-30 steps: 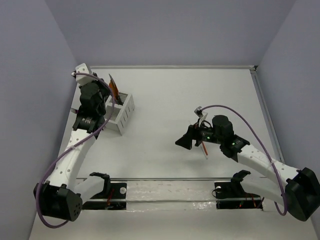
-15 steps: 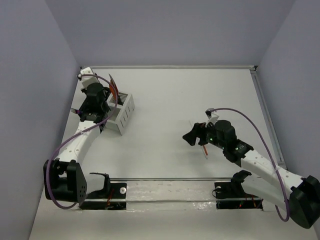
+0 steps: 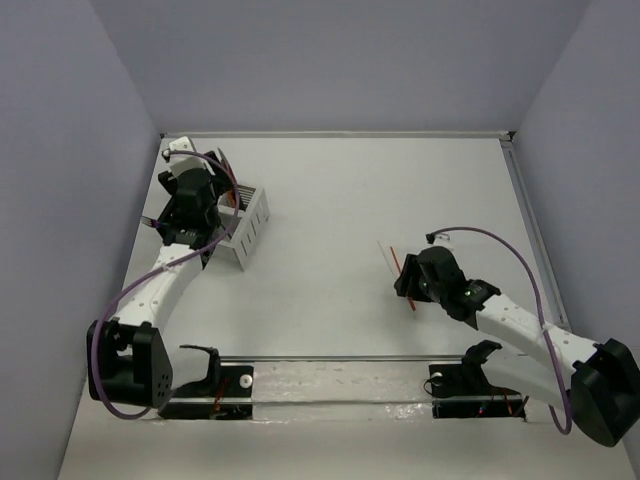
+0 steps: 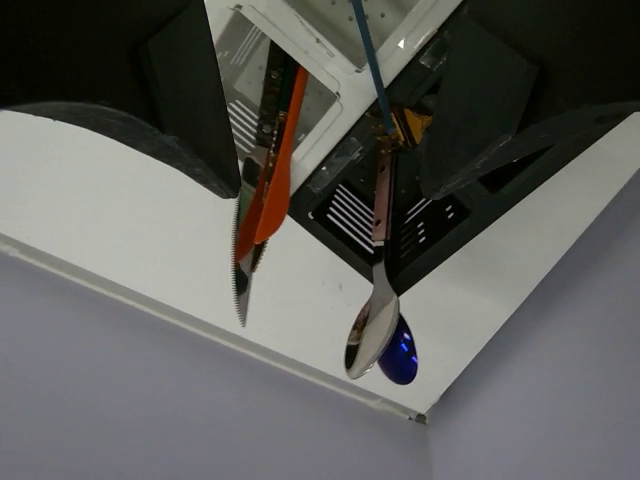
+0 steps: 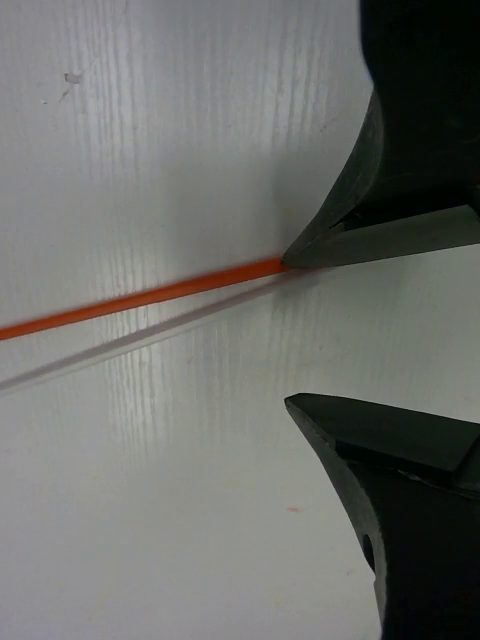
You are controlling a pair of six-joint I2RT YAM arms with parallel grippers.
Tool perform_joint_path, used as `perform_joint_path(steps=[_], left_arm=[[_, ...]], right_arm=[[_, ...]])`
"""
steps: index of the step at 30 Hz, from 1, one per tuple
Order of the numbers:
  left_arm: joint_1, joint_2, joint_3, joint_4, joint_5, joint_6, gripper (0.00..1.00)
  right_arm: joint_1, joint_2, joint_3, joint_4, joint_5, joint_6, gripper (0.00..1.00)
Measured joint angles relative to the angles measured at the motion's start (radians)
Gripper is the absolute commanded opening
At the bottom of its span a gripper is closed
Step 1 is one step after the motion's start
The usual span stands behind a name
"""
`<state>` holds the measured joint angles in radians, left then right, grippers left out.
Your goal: Sort the eating utensils into containers
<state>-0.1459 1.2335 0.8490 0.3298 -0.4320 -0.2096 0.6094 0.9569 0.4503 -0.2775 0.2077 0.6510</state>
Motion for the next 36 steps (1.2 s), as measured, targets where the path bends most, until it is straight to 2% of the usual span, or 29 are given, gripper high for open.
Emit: perform_joint_path(steps=[3,8,12,19,27,31,35,36], left_arm=[[-0.053,-0.063,0.0,-0.011,0.014,-0.001,0.78],[-0.233,-0.209,0.006,-0.018,0.048,0.007,0.78],[-0.346,-0.266,0.038,-0.039,0.101,0.003,0.78],[-0.483,-0.253,0.071,-0.091,0.204,-0.002,0.78],[-0.557,-0.146,0.111,-0.167,0.33,-0.016,0.78],[-0.568,-0.145,0.117,-0.192,0.364,-0.024,0.78],[-0.568,-0.144,0.13,-0.194,0.426,-0.052,0.78],[-0.568,-0.144,0.132,-0.194,0.433,-0.055,0.78]], right_arm=[[-0.006,0.04,0.01,-0.024,0.026,0.014,0.52],[-0.043,0.104,0.046,-0.053,0.069,0.025,0.42],[-0.061,0.185,0.08,-0.056,0.093,0.027,0.38],[-0.061,0.305,0.112,-0.053,0.08,0.031,0.35],[-0.061,0.311,0.115,-0.055,0.072,0.042,0.36],[-0.061,0.345,0.137,-0.057,0.073,0.042,0.26],[-0.061,0.378,0.161,-0.057,0.078,0.033,0.02],[-0.061,0.38,0.164,-0.059,0.077,0.03,0.02]])
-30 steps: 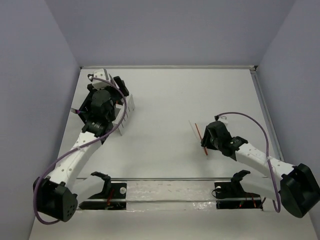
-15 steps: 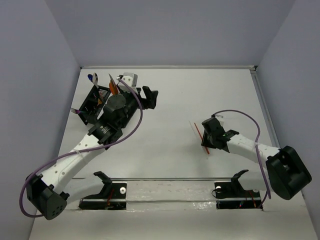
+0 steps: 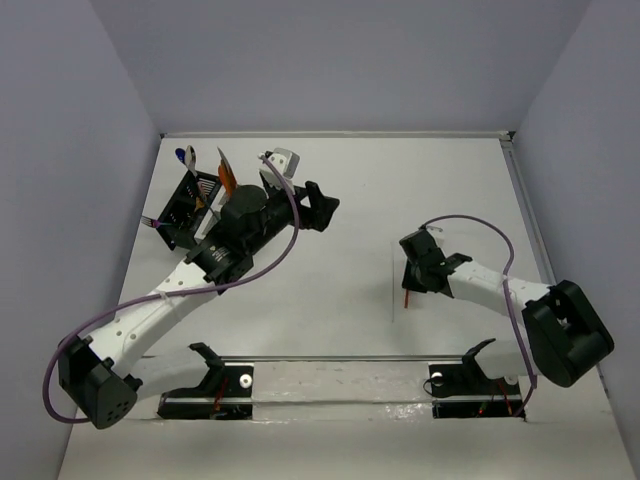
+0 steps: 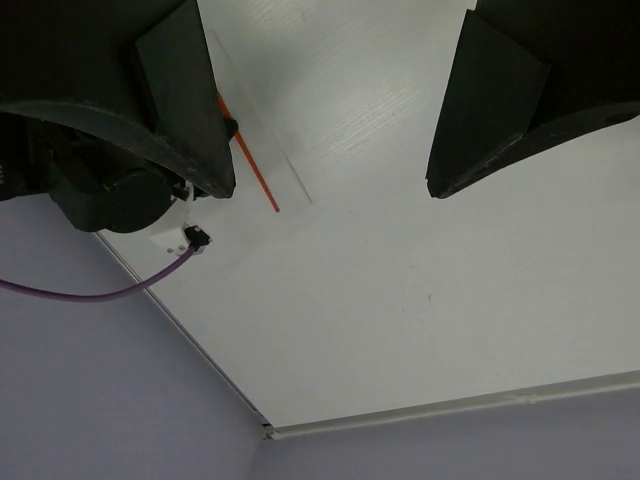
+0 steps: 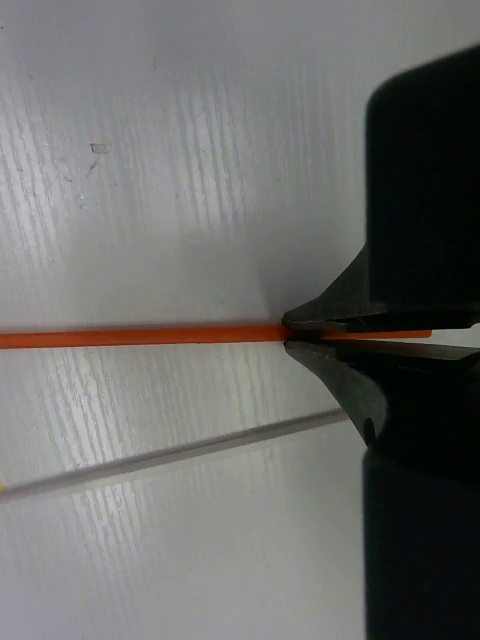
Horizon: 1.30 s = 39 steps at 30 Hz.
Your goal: Sort the eating utensils into containers
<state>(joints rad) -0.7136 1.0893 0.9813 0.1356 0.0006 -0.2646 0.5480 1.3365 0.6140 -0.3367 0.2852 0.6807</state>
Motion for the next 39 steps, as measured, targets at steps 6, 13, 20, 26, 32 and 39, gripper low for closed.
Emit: perform_joint_path(steps=[6,13,20,26,32,39], left_arm=[[0.0,0.036,0.023,0.001,0.126,-0.06,0.75],[0.0,0.109,0.027,-0.002,0.238,-0.12,0.68],[0.0,0.207,0.029,-0.002,0.34,-0.172,0.65],[0.0,0.243,0.029,0.01,0.406,-0.198,0.64],[0.0,0.257,0.029,0.04,0.418,-0.208,0.62],[0.0,0.287,0.029,0.045,0.362,-0.192,0.27]], right_arm=[[0.0,0.036,0.037,-0.015,0.007,-0.037,0.0],[0.0,0.005,0.08,0.005,0.026,-0.127,0.0],[-0.002,-0.264,0.087,0.137,-0.164,-0.207,0.0],[-0.003,-0.311,0.079,0.305,-0.402,-0.2,0.0],[0.01,-0.288,0.049,0.421,-0.593,-0.157,0.0],[0.036,-0.276,0.008,0.551,-0.737,-0.106,0.0]])
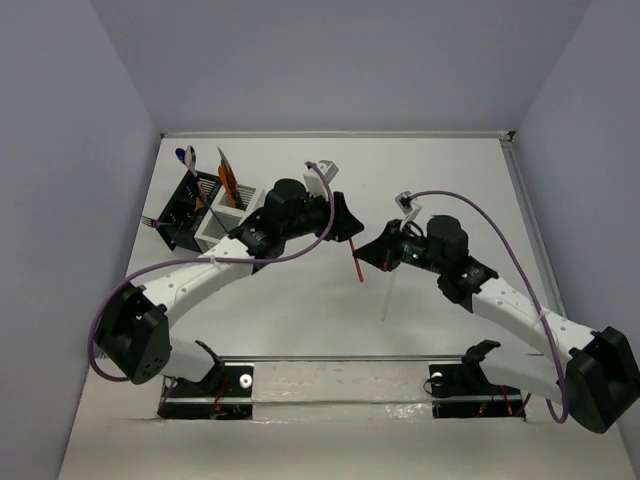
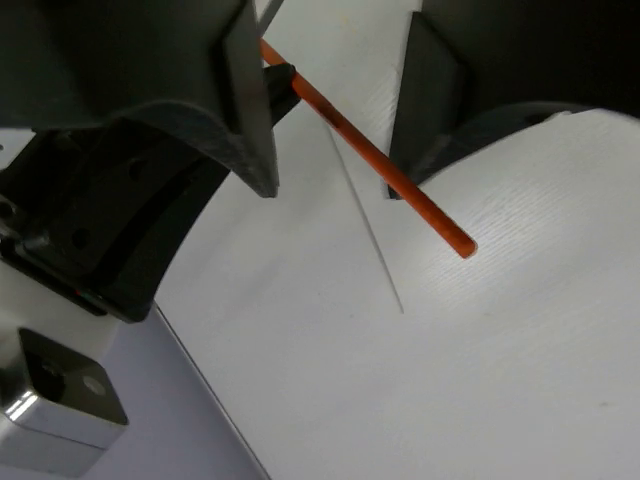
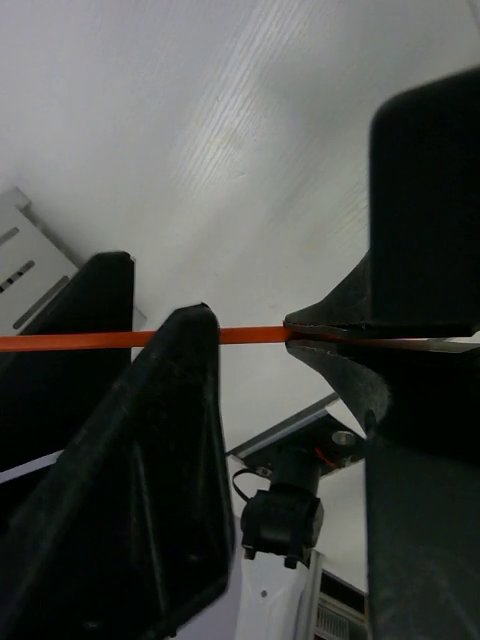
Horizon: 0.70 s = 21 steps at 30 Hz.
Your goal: Sort the eating utensils into containers
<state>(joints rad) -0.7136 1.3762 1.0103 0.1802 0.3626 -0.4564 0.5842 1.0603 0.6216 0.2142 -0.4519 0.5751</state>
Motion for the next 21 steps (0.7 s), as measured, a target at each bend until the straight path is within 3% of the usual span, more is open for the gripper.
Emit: perform_joint_path(steps=[3,6,7,9,13,17,21], left_arm=[[0.0,0.002,0.0,-0.006,-0.04,0.016,0.01],[-0.006,0.002,0.0,0.012,-0.049,0.0,0.0],[-0.016,0.002,0.0,0.015,-0.052,0.002,0.0],[-0.024,0.002,0.0,0.009,-0.068,0.004,0.0],[-0.009,0.001,0.0,-0.013,-0.187,0.068,0.0],[0.09,-0.013,0.0,-0.044,-0.292,0.117,0.0],[0.267,-0.079,0.0,-0.063,-0.402,0.146,0.0]], right_arm=[[0.0,0.002,-0.02,0.03,-0.031,0.013,0.0],[0.001,0.007,-0.043,0.064,-0.037,0.021,0.0],[0.003,0.008,-0.048,0.069,-0.04,0.024,0.2],[0.006,0.006,-0.057,0.077,-0.039,0.025,0.42],[0.008,-0.036,-0.099,0.086,-0.039,0.037,0.67],[0.009,-0.108,-0.146,0.085,-0.031,0.034,0.68],[0.012,-0.163,-0.178,0.076,0.001,0.031,0.68]])
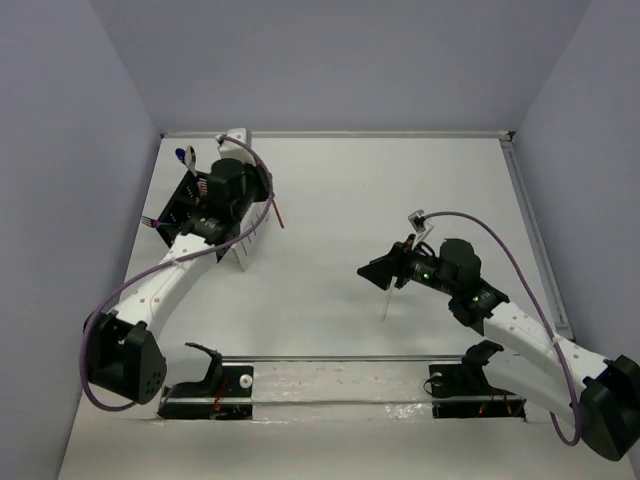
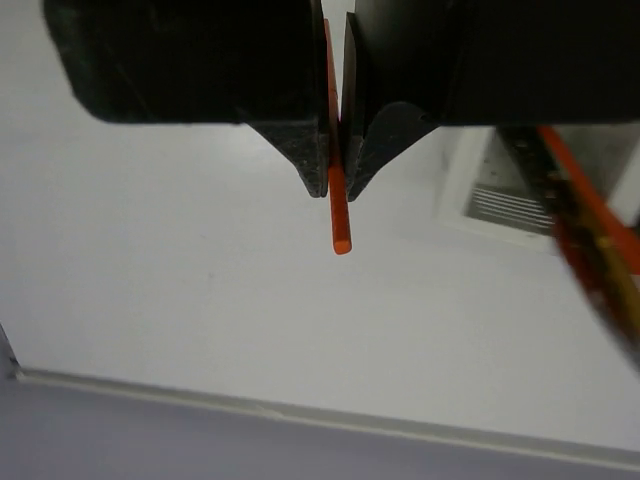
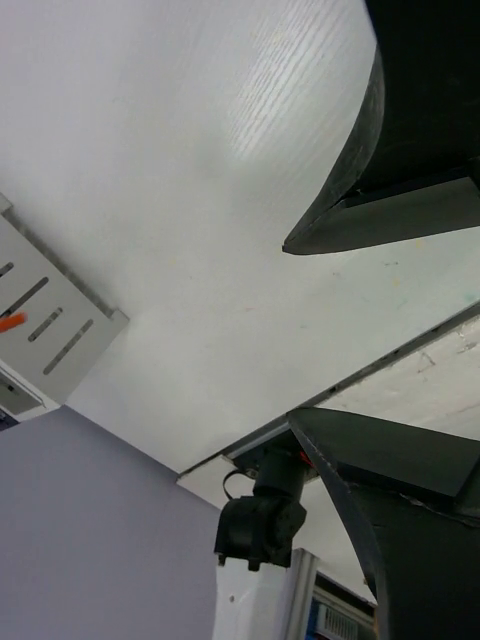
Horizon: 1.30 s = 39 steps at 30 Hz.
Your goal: Sort the eating utensils into containers
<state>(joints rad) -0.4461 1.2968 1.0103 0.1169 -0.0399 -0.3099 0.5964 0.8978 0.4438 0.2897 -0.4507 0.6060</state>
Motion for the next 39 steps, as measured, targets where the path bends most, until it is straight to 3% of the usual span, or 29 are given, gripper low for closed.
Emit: perform_joint_path(steps=[3,7,17,27,39], left_arm=[[0.12,-0.102,-0.002,0.005,-0.12,0.029,0.0],[0.179,-0.22,-0.002,0.062,-0.273,0.085,0.0],[0.254,-0.146,-0.055,0.099,-0.428,0.138,0.0],[0.252,-0.125,-0.088,0.096,-0.472,0.156,0.0],[0.252,-0.078,-0.09,0.082,-0.461,0.152,0.47]], right_arm=[[0.001,-0.042,-0.027,-0.038,0.047,-0.01,0.68],[0.001,-0.064,-0.05,-0.08,0.106,-0.026,0.68],[0.001,-0.057,-0.056,-0.304,0.437,0.019,0.67],[0.001,-0.039,-0.067,-0.468,0.629,0.079,0.67],[0.001,0.224,-0.012,-0.475,0.646,0.074,0.67]])
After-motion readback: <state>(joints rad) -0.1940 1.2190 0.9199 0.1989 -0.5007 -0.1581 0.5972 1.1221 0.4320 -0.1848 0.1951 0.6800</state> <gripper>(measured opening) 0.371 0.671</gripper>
